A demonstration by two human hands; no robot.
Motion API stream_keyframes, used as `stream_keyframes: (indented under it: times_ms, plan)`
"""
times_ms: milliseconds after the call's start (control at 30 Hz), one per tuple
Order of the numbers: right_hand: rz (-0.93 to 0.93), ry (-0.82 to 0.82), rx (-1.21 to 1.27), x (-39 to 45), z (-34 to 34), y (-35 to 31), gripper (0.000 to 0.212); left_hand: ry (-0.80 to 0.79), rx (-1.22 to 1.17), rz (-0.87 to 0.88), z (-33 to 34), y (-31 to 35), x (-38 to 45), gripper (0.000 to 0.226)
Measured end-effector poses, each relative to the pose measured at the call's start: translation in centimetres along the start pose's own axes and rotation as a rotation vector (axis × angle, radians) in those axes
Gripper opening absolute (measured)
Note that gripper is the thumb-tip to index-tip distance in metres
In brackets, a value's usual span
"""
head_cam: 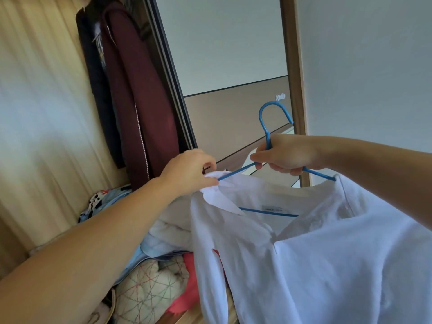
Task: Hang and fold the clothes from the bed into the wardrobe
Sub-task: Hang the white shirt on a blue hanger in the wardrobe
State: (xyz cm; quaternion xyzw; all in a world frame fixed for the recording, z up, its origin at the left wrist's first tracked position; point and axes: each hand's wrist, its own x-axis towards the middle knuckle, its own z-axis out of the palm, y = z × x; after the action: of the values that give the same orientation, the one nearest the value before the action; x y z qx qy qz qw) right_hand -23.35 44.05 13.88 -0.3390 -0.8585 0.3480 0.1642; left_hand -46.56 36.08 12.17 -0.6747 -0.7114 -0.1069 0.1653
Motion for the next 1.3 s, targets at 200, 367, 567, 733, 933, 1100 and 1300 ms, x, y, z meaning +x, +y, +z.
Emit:
stream_keyframes:
  times_ms: [200,367,567,733,933,1100,1300]
  plan:
    - [0.04,0.012,-0.055,0.5,1.2,-1.0,0.029,0.172,0.167,0.091,-0.6,1.9,1.2,0.026]
    - [0.022,0.06,0.068,0.7,0.6,-2.3,0.029,-0.267,0.427,-0.1,-0.1,0.8,1.3,0.011]
    - [-0.033,0.033,0.117,1.0,1.6,-2.6,0.022,-0.272,-0.416,0.038,-1.4,2.2,1.8,0.038]
    - [-0.128,0.187,-0.153,0.4,0.2,-1.5,0.035,-0.153,-0.381,0.065,-1.5,2.4,2.4,0.019]
    - [0.009,0.203,-0.961,-1.9,-2.0,2.6,0.047,-0.014,-0.228,-0.001,-1.1,0.5,3.0,0.021]
    - [-0.022,0.189,-0.765,-0.8,-2.5,4.2,0.041,-0.029,-0.167,-0.008,-1.1,-0.7,3.6,0.022]
    - [-0.013,0.12,-0.415,-0.6,-3.6,5.4,0.034,0.013,-0.189,-0.051,-1.0,-2.4,2.9,0.02]
